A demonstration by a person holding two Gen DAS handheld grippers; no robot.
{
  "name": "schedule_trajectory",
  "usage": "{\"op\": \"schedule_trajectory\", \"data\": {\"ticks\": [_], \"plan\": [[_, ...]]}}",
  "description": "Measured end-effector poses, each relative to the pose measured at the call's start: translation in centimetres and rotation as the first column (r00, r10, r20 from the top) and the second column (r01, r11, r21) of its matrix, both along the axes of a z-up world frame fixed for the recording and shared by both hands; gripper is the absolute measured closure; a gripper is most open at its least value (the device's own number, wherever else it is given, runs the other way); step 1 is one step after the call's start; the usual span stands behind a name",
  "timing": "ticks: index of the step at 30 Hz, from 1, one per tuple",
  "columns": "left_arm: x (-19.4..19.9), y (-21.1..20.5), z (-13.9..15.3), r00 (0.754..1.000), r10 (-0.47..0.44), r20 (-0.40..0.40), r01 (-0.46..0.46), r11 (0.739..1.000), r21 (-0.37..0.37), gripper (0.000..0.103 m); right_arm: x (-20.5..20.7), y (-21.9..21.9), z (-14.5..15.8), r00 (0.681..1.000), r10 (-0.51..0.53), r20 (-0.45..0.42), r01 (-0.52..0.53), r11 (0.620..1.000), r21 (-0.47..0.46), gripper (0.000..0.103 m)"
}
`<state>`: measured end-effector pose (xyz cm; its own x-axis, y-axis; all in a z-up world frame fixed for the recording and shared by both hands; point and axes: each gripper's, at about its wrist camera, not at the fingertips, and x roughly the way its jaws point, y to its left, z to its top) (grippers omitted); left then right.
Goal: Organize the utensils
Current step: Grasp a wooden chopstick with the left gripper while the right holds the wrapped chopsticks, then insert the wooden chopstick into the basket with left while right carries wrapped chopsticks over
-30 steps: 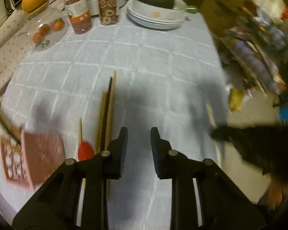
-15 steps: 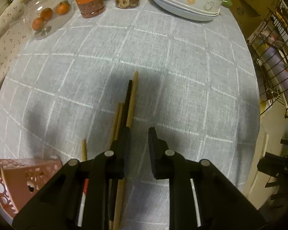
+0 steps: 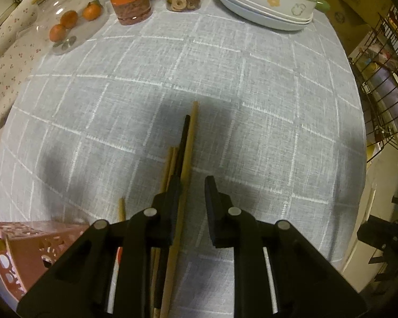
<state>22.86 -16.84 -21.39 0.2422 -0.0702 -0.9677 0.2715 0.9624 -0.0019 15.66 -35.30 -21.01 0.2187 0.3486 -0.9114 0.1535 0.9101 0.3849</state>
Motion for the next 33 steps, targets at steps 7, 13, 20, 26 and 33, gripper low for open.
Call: {"op": "schedule_trajectory", "data": {"ticks": [7, 13, 20, 26, 33], "plan": [[-0.4, -0.7, -0.7, 0.999, -0.026, -0.047, 0.026, 1.000, -0.009, 0.082, -0.1, -0.2, -0.3, 1.000, -0.010, -0.008, 0.010, 1.000, 0.003, 0.093], [-1.6, -0.6, -0.3, 0.999, -0.036, -0.028, 0.035, 0.999, -0.024, 0.096, -0.3, 0.1, 0.3, 1.000, -0.009, 0.006, 0.009, 1.000, -0.004, 0.093], [-5.8, 0.6, 3.6, 0.995, -0.083, 0.058, 0.088, 0.992, -0.095, 0.096, -1.8, 0.3, 3.2, 0.996, -0.012, 0.087, 0.015, 0.999, -0.035, 0.093], [-9.3, 2.3, 8.3, 0.977, -0.113, 0.178, 0.141, 0.979, -0.149, 0.096, -3.9, 1.1, 5.9, 0.988, -0.012, 0.157, 0.022, 0.998, -0.060, 0.093], [-13.4, 4.8, 13.1, 0.932, -0.121, 0.341, 0.194, 0.963, -0.187, 0.096, -5.8, 3.9, 9.5, 0.961, 0.028, 0.275, 0.003, 0.994, -0.113, 0.093]]}}
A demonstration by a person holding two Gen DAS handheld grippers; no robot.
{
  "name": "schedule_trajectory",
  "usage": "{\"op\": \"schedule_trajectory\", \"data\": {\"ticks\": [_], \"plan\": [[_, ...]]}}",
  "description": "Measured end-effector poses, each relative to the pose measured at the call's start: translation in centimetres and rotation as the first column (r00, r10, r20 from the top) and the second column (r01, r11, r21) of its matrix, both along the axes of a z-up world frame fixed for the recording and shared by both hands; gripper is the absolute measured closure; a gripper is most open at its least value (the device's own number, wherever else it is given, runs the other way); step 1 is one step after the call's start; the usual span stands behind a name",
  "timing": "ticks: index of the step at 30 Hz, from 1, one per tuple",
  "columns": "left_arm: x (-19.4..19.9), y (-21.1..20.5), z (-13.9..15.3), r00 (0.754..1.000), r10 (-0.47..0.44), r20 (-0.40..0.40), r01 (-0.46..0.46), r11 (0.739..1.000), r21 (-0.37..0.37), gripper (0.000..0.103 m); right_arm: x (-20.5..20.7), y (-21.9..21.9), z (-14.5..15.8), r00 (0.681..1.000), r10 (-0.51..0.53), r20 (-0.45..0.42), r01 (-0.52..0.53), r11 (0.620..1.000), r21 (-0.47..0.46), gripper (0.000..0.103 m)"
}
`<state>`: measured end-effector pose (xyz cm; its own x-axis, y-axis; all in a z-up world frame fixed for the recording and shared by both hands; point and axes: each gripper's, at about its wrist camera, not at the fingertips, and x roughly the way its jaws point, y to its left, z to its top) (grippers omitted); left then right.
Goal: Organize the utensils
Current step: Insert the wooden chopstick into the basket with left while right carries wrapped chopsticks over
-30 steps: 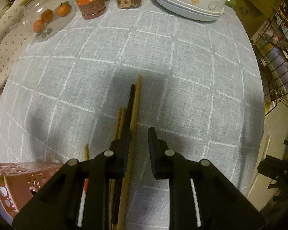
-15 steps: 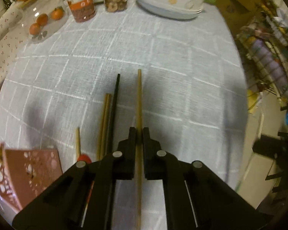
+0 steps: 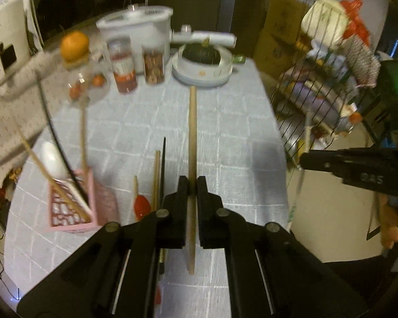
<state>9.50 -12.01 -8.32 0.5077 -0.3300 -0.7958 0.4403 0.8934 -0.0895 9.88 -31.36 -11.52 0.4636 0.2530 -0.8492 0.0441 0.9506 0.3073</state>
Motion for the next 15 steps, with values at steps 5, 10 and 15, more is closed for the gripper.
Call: {"op": "schedule_trajectory", "data": {"ticks": [5, 10, 15], "plan": [[-1.9, 2.1, 2.7, 0.997, -0.017, 0.079, 0.022, 0.997, -0.068, 0.096, -0.5, 1.6, 2.4, 0.997, 0.013, 0.082, -0.010, 0.999, -0.041, 0.093], [-3.4, 5.1, 6.1, 0.984, 0.016, 0.175, 0.013, 0.987, -0.162, 0.096, -1.0, 3.5, 5.2, 0.985, 0.031, 0.168, -0.021, 0.998, -0.059, 0.093], [-4.1, 8.7, 9.4, 0.947, 0.106, 0.302, -0.031, 0.970, -0.242, 0.096, -0.8, 5.6, 6.9, 0.974, 0.045, 0.221, -0.035, 0.998, -0.047, 0.093]]}}
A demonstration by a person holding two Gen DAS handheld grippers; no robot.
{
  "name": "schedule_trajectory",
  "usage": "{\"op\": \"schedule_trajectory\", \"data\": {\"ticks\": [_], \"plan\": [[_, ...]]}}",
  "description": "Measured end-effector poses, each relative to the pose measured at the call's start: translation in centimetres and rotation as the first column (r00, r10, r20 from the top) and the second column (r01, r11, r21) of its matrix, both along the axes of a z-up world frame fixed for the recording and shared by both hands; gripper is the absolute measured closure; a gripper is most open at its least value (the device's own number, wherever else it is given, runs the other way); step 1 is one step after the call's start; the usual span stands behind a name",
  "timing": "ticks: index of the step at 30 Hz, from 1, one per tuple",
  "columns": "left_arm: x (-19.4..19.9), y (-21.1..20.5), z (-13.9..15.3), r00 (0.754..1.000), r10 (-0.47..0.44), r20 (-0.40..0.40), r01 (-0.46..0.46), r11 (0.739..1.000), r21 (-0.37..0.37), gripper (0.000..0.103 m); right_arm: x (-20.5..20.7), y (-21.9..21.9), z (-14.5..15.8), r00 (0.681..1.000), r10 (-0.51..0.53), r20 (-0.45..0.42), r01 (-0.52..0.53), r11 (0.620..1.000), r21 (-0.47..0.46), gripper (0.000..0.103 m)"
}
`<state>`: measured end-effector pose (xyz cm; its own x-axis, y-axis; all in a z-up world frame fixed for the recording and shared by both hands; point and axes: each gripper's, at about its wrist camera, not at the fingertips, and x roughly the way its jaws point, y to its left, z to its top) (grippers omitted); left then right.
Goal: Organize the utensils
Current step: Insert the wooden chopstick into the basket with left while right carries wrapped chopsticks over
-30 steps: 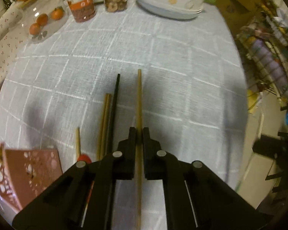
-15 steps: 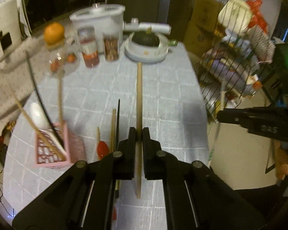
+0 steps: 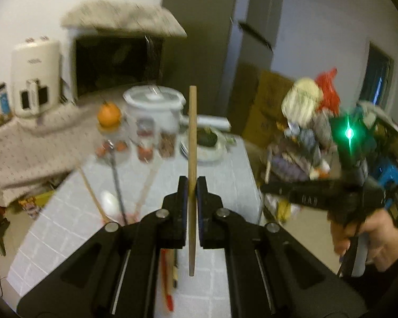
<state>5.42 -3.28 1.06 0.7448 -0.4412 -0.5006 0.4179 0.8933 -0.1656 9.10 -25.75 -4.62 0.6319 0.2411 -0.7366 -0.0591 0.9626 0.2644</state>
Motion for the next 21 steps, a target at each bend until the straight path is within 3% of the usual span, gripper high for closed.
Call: {"op": "schedule_trajectory", "data": {"ticks": [8, 17, 21], "plan": [[2.5, 4.9, -1.3, 0.975, 0.205, 0.089, -0.200, 0.978, -0.062, 0.096, 1.7, 4.1, -0.6, 0.999, 0.052, -0.017, -0.052, 0.999, 0.000, 0.093], [4.9, 5.1, -4.4, 0.951, 0.276, 0.139, -0.280, 0.960, 0.010, 0.096, 1.8, 6.0, -1.5, 0.996, 0.084, -0.036, -0.085, 0.996, -0.020, 0.093], [5.8, 5.4, -6.0, 0.945, 0.309, 0.111, -0.314, 0.948, 0.040, 0.096, 1.9, 5.5, -1.7, 0.996, 0.072, -0.045, -0.073, 0.997, -0.020, 0.093]]}}
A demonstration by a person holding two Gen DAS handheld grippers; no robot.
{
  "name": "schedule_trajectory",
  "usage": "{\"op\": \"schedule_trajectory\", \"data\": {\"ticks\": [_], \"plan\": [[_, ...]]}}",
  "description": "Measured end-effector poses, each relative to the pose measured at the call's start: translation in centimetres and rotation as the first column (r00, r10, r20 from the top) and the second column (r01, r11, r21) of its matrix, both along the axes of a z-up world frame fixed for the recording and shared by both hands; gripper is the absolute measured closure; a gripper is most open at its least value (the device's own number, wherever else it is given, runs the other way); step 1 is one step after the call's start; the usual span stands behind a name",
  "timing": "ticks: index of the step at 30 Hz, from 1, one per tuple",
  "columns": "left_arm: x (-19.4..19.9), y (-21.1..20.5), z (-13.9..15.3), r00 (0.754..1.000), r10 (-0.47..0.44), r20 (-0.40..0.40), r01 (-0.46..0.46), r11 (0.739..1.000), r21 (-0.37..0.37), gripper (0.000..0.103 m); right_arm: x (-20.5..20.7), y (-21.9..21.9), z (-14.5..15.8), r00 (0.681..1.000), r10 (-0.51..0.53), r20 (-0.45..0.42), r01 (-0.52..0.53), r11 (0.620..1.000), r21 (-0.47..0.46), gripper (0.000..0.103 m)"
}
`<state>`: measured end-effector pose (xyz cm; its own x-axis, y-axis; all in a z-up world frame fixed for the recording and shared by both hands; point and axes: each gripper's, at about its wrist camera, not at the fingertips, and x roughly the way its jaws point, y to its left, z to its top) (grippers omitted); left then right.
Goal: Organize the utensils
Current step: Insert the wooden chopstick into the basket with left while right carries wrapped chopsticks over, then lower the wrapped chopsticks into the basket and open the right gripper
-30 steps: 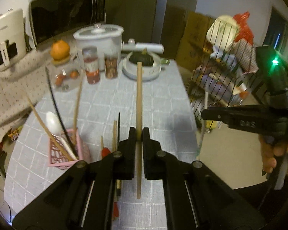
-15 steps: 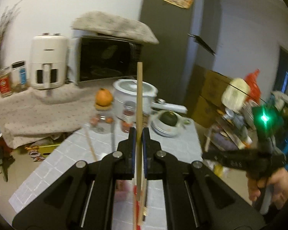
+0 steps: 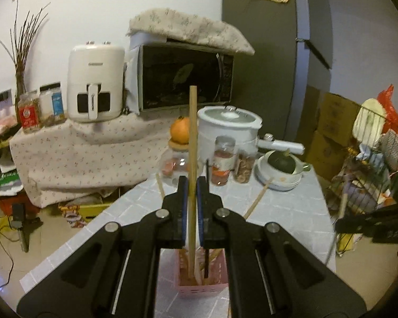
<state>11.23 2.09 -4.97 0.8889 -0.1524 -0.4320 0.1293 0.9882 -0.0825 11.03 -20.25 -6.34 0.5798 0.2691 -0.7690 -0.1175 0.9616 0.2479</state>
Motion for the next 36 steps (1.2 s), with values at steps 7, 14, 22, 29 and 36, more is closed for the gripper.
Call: {"op": "schedule_trajectory", "data": {"ticks": [7, 14, 22, 29, 36], "plan": [[1.5, 0.8, -2.4, 0.995, 0.021, -0.102, -0.027, 0.998, -0.056, 0.096, 0.3, -0.3, -0.2, 1.000, -0.010, -0.002, 0.010, 1.000, 0.000, 0.093], [2.1, 0.7, -3.4, 0.982, 0.014, -0.187, -0.024, 0.998, -0.050, 0.095, 0.5, 0.2, 0.2, 1.000, -0.014, 0.028, 0.013, 1.000, 0.020, 0.093], [1.5, 2.1, -2.5, 0.963, -0.017, -0.267, -0.008, 0.996, -0.094, 0.072, 0.7, 2.1, 1.4, 0.995, -0.010, 0.097, 0.004, 0.997, 0.071, 0.093], [-0.2, 3.7, -1.3, 0.947, -0.011, -0.321, -0.013, 0.997, -0.073, 0.051, 1.5, 4.8, 2.7, 0.981, 0.013, 0.196, -0.034, 0.994, 0.106, 0.093], [-0.8, 5.4, -2.0, 0.933, 0.054, -0.356, -0.049, 0.999, 0.024, 0.044, 2.6, 7.3, 3.3, 0.960, 0.010, 0.279, -0.054, 0.987, 0.151, 0.093]]}}
